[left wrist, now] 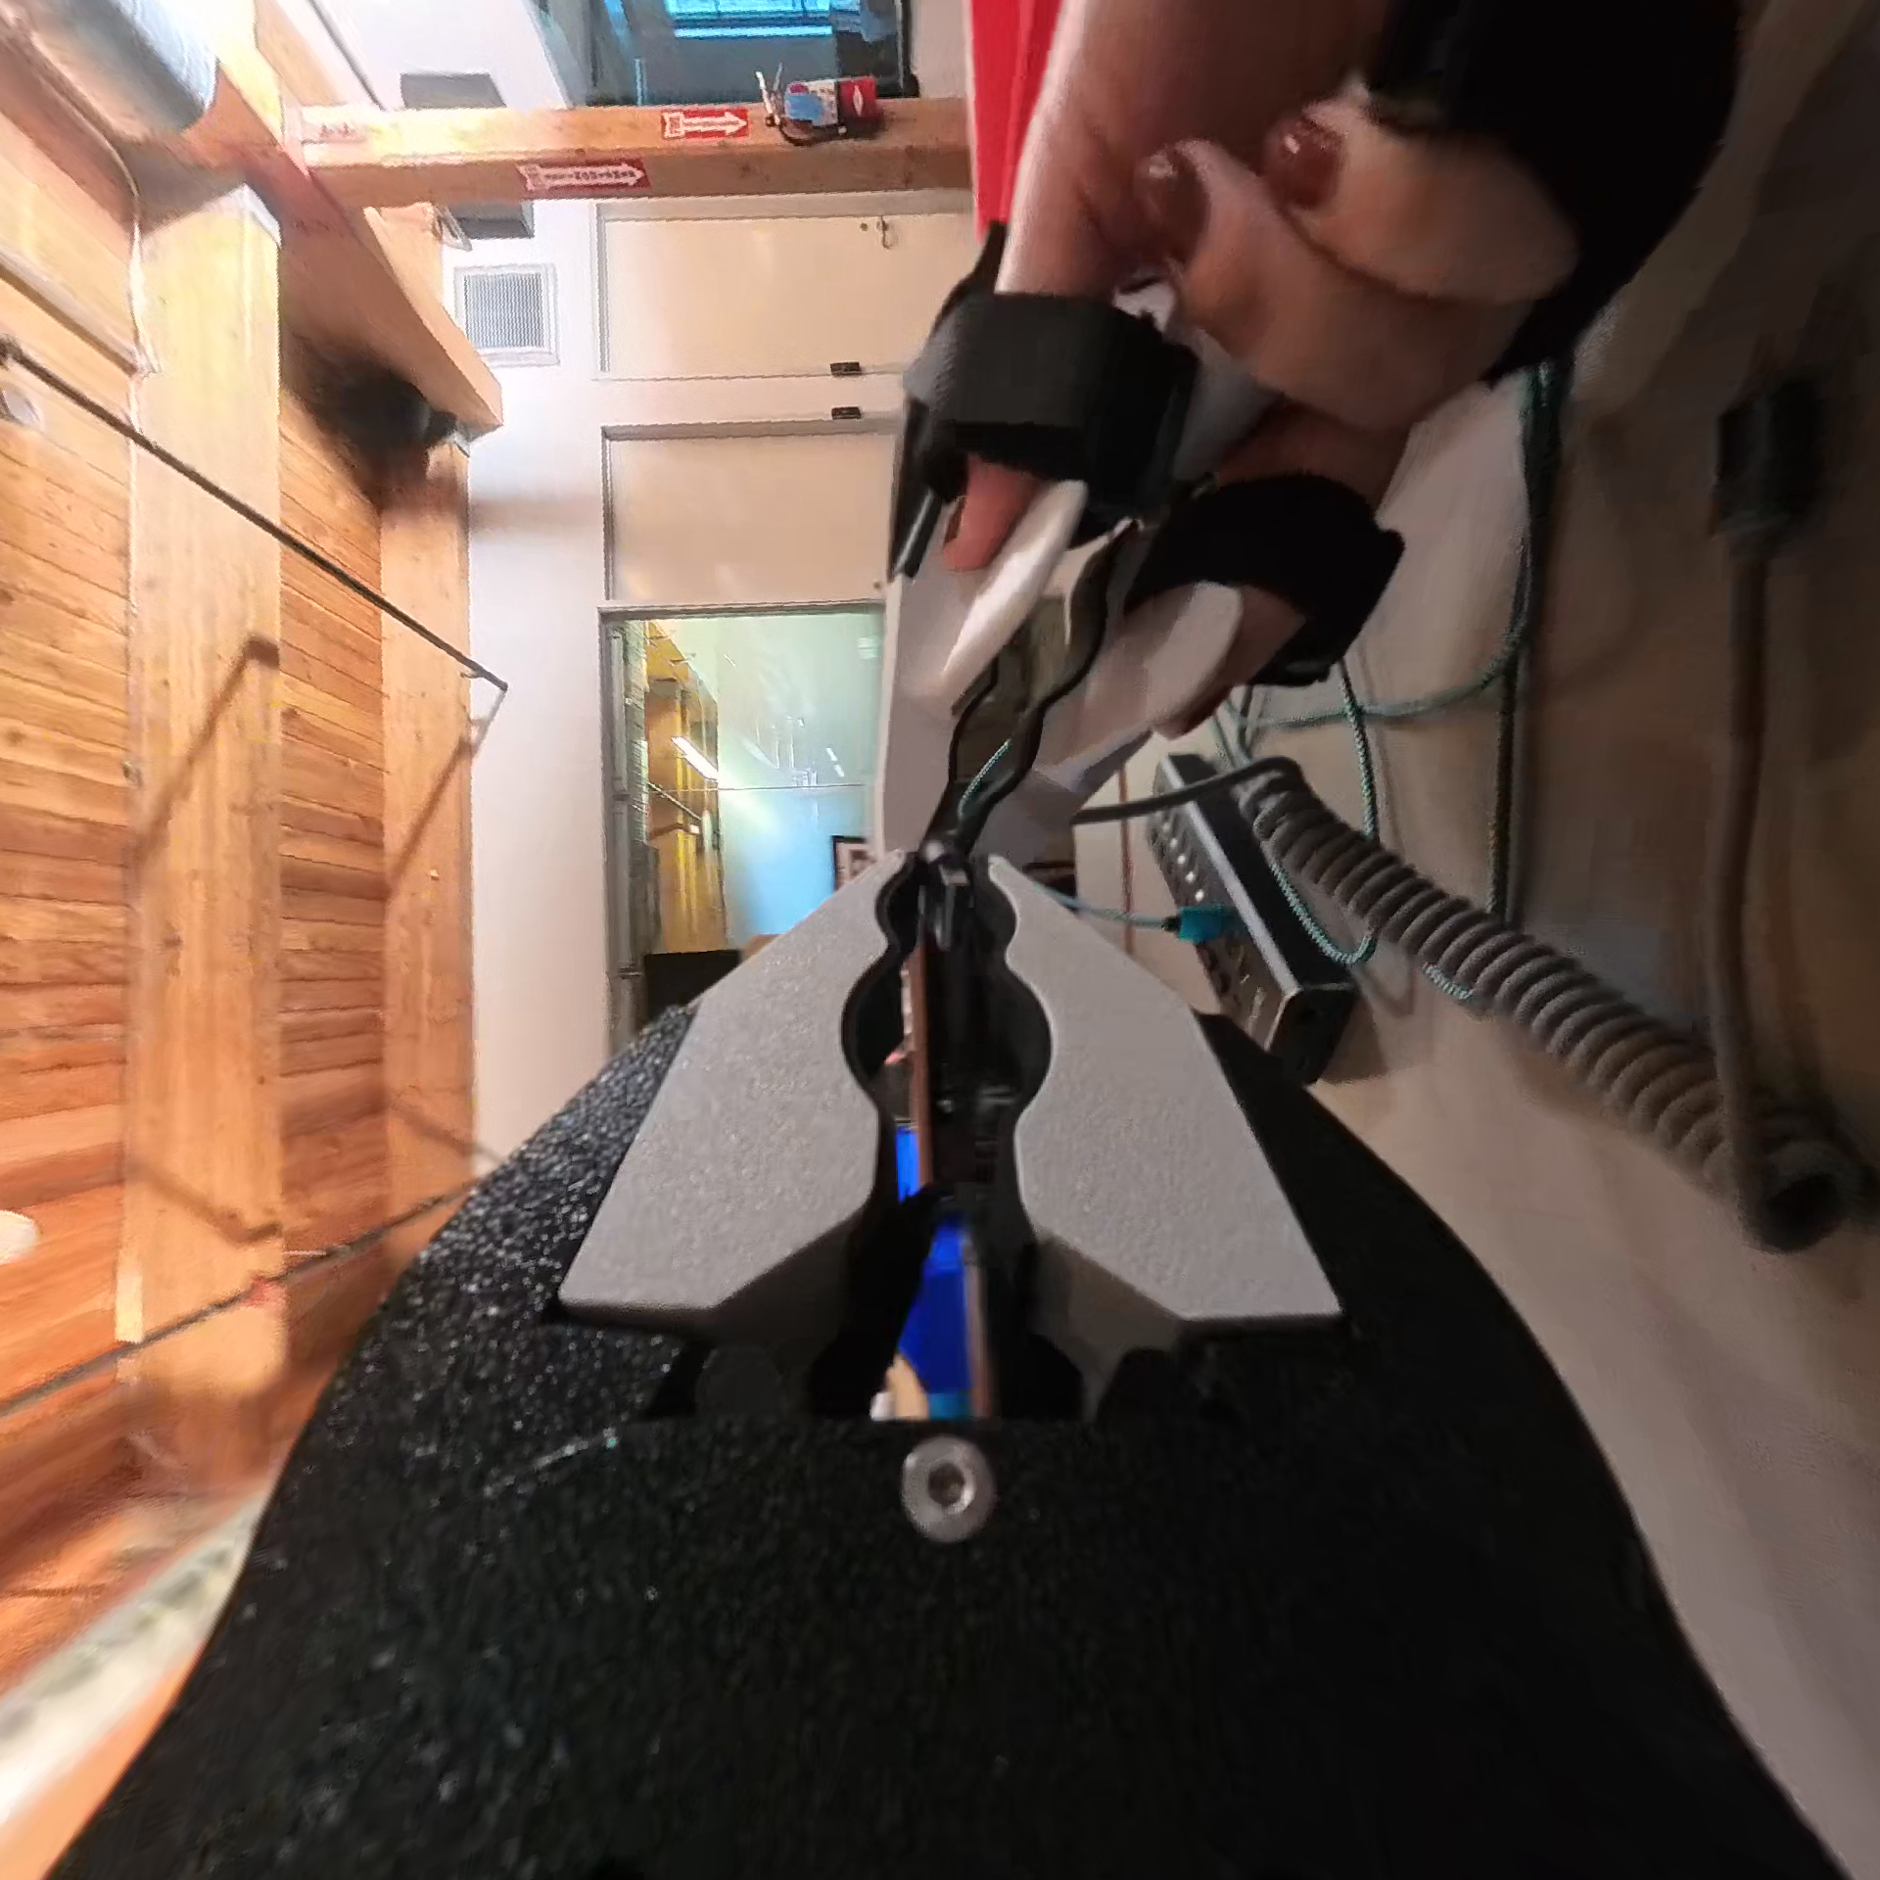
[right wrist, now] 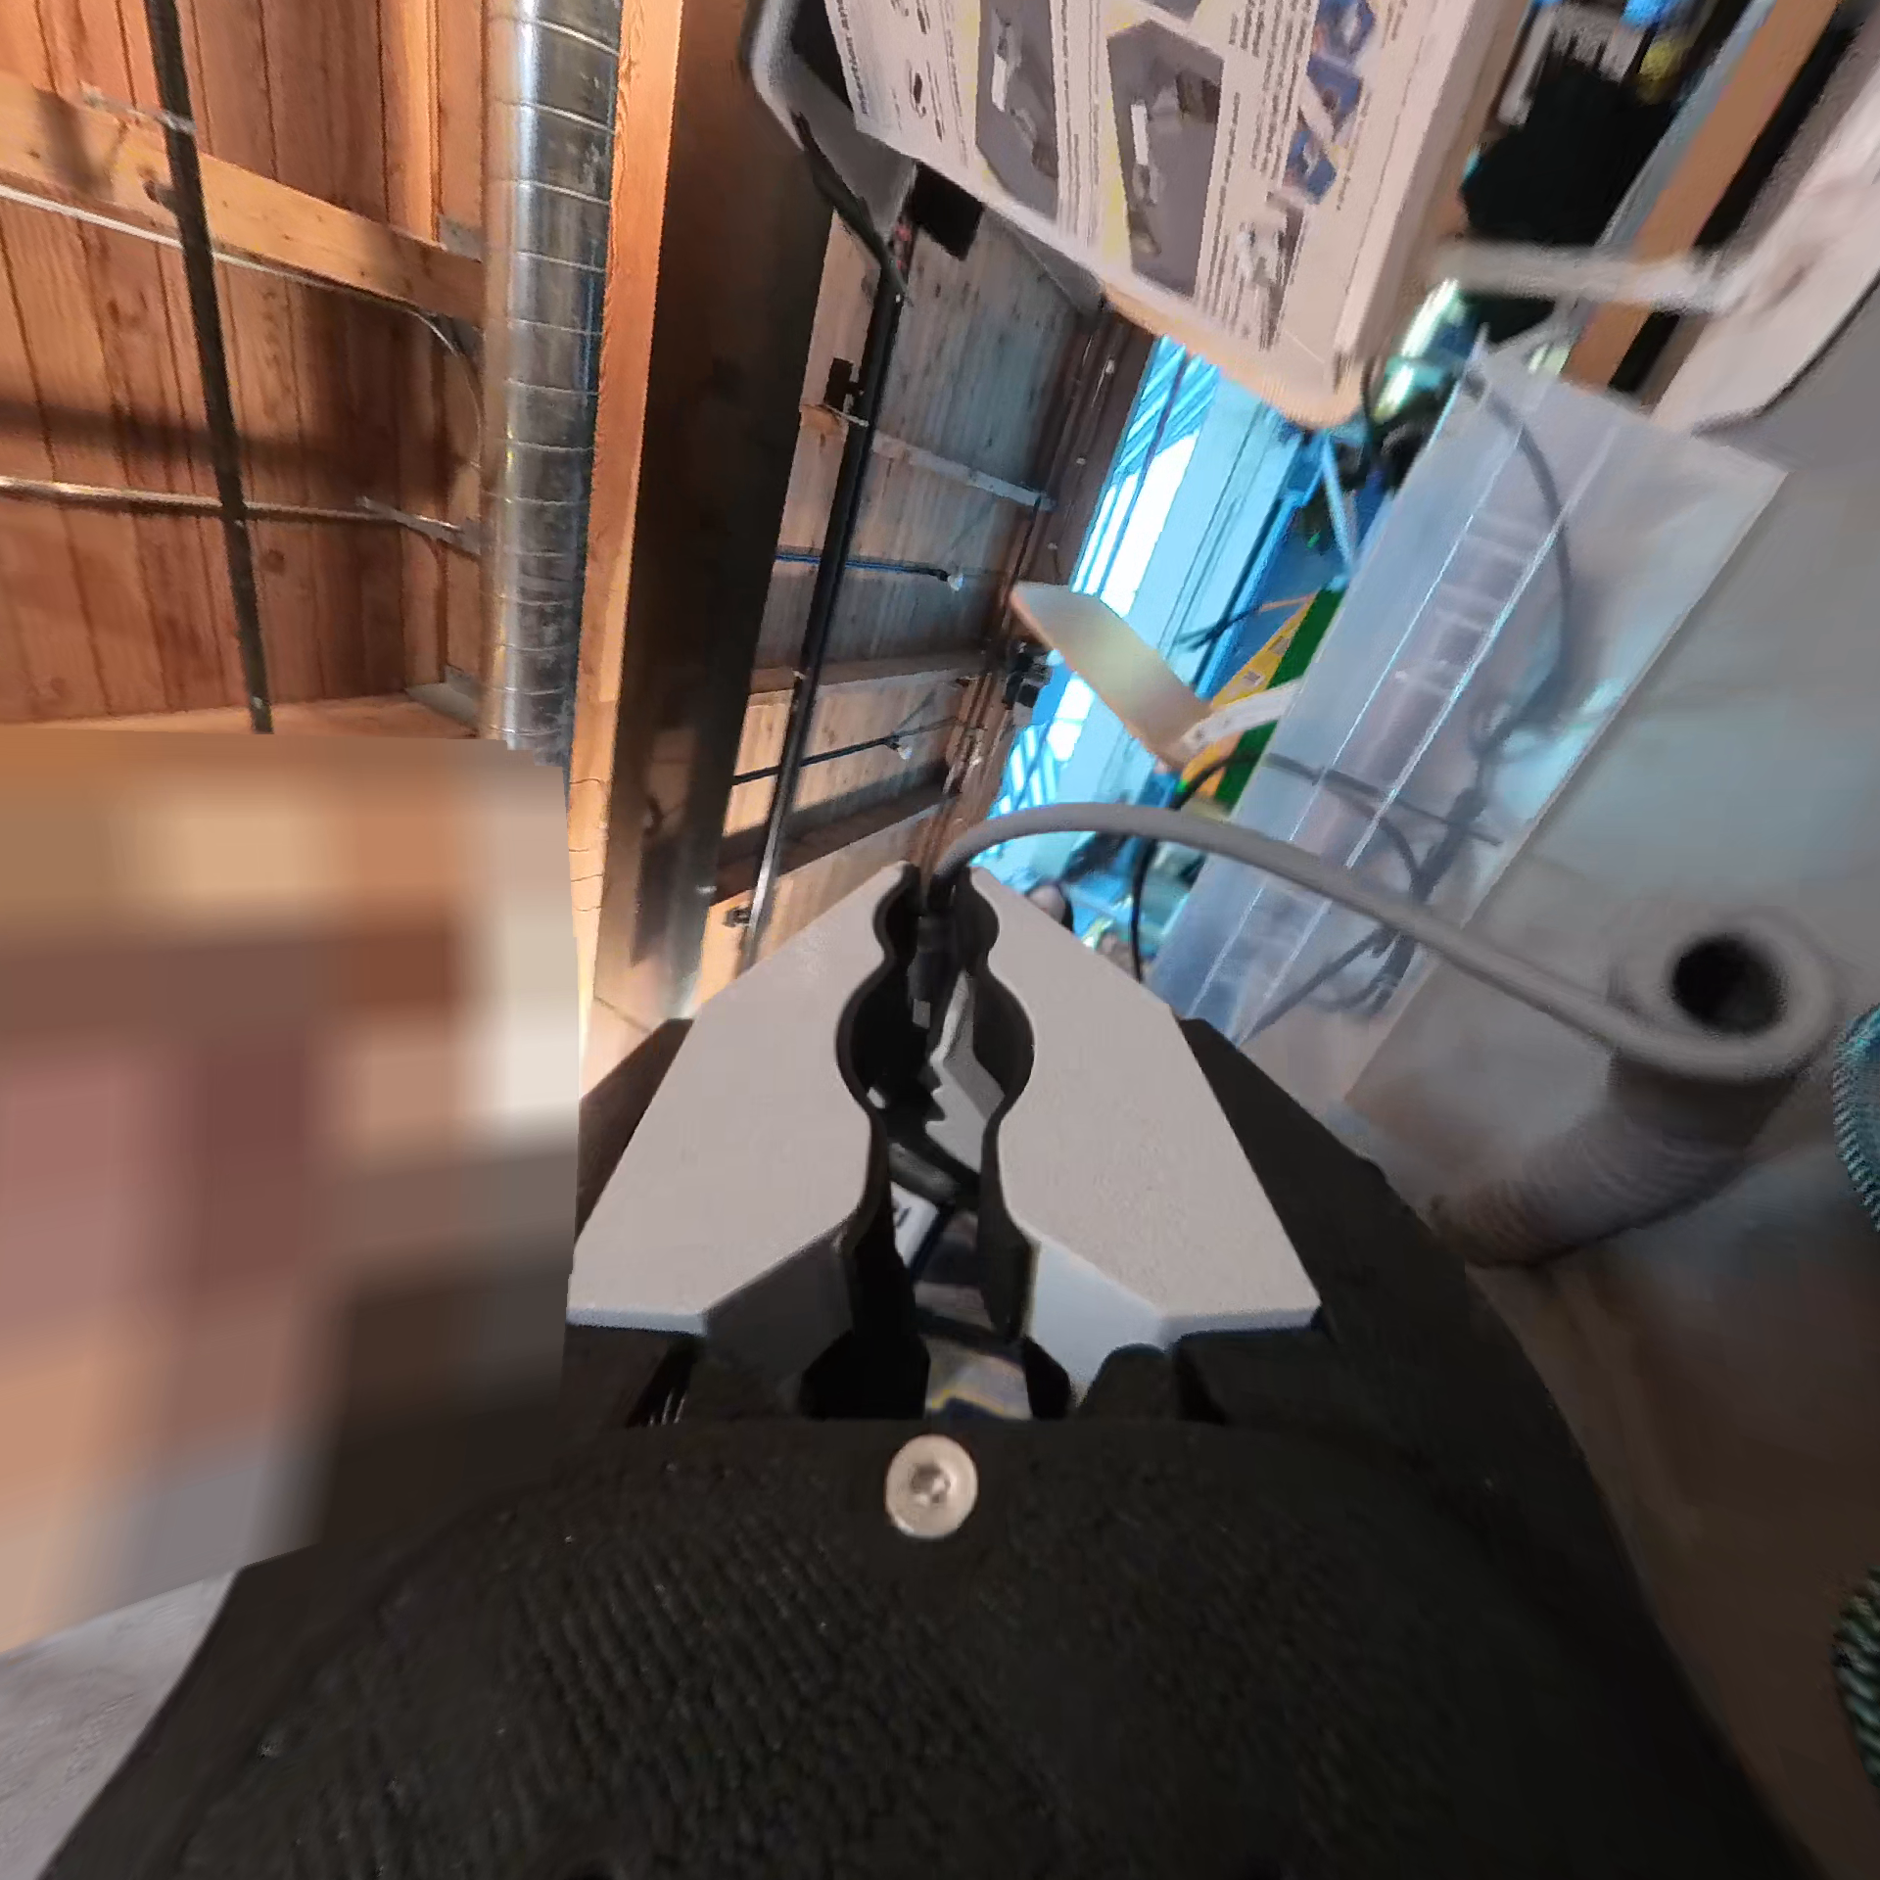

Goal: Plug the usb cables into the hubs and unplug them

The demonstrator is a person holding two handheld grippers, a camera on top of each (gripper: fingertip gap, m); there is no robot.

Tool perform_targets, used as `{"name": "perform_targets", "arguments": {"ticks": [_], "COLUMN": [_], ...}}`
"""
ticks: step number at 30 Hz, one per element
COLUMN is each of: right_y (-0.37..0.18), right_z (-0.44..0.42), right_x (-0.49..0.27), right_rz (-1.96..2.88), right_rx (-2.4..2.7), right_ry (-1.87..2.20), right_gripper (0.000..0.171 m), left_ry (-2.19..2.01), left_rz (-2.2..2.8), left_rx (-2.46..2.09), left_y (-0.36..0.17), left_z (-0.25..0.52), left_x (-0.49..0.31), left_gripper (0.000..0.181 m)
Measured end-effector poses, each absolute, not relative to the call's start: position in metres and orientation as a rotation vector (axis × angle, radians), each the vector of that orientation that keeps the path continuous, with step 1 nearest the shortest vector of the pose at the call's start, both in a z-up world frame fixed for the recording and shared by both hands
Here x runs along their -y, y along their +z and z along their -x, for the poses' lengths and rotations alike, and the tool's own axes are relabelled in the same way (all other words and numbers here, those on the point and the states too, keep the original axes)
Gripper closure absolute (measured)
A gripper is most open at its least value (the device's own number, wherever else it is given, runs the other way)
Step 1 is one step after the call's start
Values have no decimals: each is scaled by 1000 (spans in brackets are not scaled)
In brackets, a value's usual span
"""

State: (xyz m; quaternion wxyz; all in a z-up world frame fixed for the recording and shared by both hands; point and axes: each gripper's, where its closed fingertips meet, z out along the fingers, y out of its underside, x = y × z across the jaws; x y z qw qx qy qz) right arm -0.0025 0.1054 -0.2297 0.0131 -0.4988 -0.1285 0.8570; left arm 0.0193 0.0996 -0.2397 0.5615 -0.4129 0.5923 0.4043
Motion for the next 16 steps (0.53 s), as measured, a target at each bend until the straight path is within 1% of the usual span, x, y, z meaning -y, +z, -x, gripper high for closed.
{"name": "perform_targets", "arguments": {"ticks": [1,3,7,10,13,16], "right_y": [-228,-228,-226,-232,-247,-255], "right_z": [0,-5,-17,-25,-25,-14], "right_x": [-110,-120,-144,-164,-189,-209], "right_rz": [1533,1531,1498,1508,1561,1596], "right_rx": [406,440,500,566,668,732], "right_ry": [2612,2464,2094,1739,1385,1266], "right_gripper": [166,167,166,166,166,167], "left_ry": [887,776,545,144,-124,-190], "left_rz": [1013,1107,1389,1664,1847,1945], "left_rx": [-1365,-1309,-1105,-866,-613,-424], "left_y": [-239,-240,-247,-263,-279,-297], "left_z": [-19,-15,3,5,13,32], "left_x": [-100,-101,-114,-128,-149,-176], "left_gripper": [169,151,142,118,116,114]}}
